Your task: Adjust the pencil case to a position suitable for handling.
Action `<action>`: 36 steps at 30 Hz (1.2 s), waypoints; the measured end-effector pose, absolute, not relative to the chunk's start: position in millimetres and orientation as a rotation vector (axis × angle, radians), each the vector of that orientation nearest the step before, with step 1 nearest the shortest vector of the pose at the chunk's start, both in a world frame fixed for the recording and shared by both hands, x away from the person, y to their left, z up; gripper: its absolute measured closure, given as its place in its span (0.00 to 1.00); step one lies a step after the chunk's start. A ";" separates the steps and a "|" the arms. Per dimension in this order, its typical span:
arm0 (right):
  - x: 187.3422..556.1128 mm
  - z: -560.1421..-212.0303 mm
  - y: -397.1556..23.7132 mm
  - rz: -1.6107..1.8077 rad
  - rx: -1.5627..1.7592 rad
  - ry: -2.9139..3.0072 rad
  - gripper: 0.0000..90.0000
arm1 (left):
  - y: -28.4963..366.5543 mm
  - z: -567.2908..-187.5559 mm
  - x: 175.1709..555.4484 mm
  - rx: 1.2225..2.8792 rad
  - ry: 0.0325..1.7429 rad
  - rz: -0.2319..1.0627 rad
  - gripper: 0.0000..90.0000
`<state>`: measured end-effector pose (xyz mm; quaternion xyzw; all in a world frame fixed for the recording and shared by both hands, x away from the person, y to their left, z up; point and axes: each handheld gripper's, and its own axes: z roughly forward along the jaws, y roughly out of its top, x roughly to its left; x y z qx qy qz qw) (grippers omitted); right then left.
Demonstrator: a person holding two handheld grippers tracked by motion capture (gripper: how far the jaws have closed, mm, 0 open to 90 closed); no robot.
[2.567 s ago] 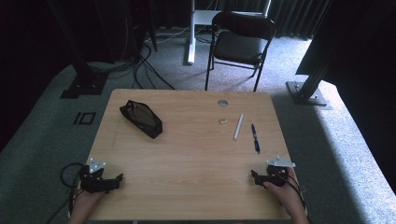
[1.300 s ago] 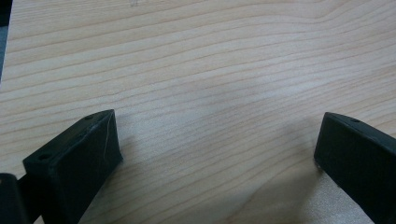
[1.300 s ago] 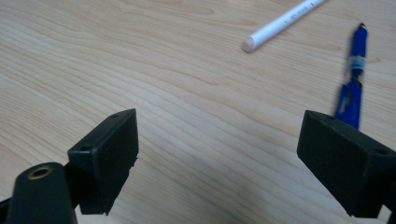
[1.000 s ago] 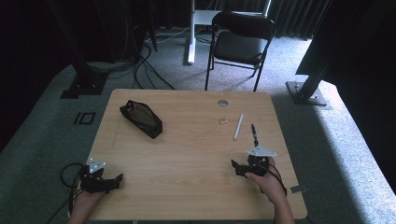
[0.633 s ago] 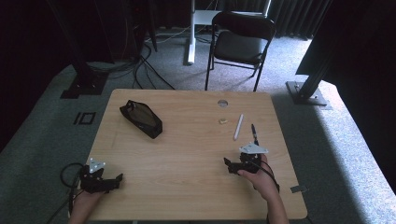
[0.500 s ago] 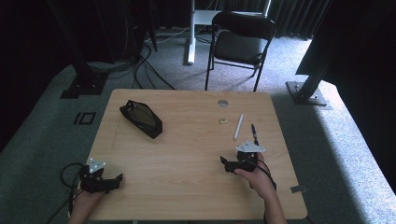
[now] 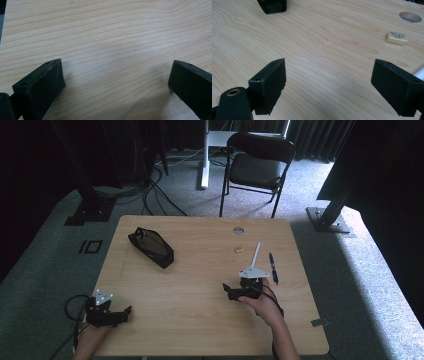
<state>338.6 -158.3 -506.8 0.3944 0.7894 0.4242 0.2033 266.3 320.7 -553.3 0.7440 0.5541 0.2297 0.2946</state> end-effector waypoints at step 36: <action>371.7 -501.3 -80.9 1.255 0.932 2.308 0.15 | 320.7 -553.3 266.3 1.979 1.475 0.611 0.01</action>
